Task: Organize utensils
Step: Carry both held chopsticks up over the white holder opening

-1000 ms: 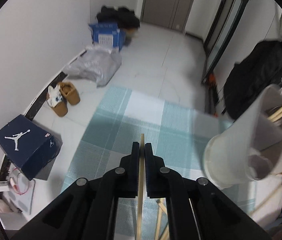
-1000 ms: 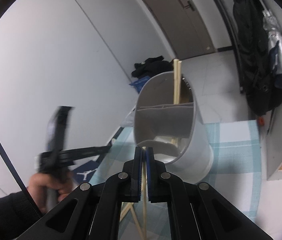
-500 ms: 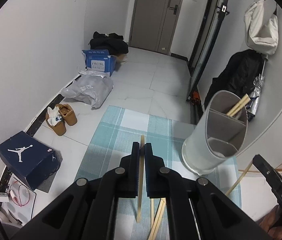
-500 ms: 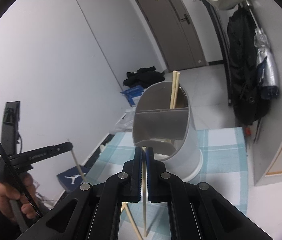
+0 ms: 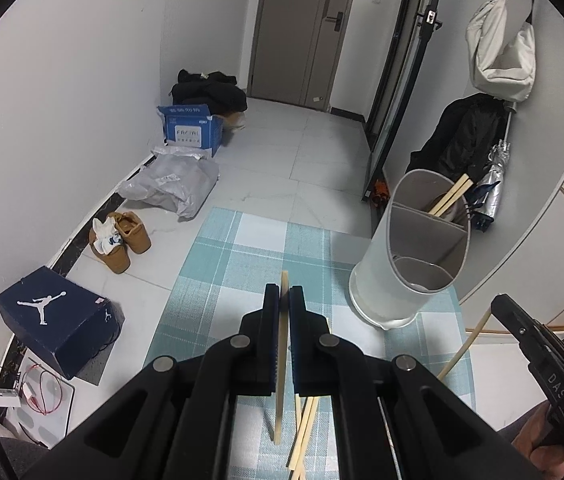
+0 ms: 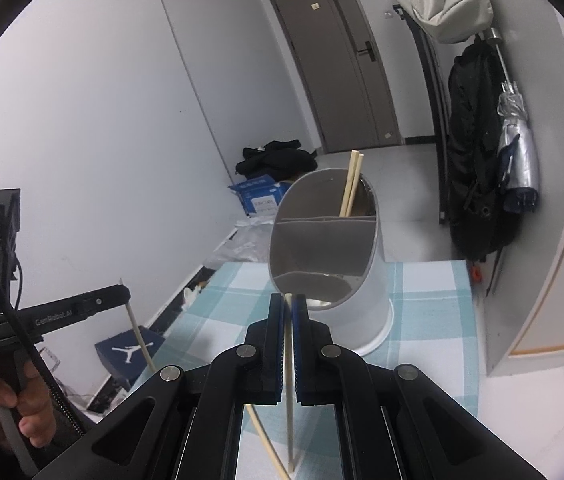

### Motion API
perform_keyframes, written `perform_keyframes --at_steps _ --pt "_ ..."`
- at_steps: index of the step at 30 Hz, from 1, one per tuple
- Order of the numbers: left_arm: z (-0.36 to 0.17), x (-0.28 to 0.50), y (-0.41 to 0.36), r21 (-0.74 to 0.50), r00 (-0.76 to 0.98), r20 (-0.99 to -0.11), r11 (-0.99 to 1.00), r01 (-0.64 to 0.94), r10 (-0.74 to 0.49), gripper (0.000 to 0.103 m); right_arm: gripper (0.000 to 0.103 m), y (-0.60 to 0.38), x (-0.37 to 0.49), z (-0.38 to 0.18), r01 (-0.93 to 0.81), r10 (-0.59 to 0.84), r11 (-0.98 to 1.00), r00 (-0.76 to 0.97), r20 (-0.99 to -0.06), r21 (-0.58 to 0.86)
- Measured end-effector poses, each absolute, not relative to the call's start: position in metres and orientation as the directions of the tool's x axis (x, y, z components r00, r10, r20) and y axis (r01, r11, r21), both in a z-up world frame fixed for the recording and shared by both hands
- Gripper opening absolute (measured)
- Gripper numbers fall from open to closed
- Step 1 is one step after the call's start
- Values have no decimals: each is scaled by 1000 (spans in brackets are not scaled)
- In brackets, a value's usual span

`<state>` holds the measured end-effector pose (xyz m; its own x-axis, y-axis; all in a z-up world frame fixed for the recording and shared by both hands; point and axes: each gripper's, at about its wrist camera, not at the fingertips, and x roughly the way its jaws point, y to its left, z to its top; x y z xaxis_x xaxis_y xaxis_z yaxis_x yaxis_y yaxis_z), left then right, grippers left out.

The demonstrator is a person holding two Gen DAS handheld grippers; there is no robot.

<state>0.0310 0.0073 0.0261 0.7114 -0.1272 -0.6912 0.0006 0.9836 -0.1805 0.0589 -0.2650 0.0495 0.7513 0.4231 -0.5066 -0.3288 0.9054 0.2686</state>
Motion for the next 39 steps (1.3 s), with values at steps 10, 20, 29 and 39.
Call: perform_keyframes --at_steps 10,20,29,39 --pt "41 17 2 -160 725 -670 985 69 -160 1 3 -255 47 56 -322 409 912 770 -490 255" --pt "69 10 2 -184 755 -619 975 127 -216 1 3 -256 43 71 -324 420 905 786 -454 276" --pt "99 18 -6 -179 778 -582 971 160 -235 1 3 -256 44 92 -349 451 887 796 -404 303" --pt "140 41 -17 -242 803 -512 948 206 -306 1 3 -268 62 140 -375 466 875 824 -322 307"
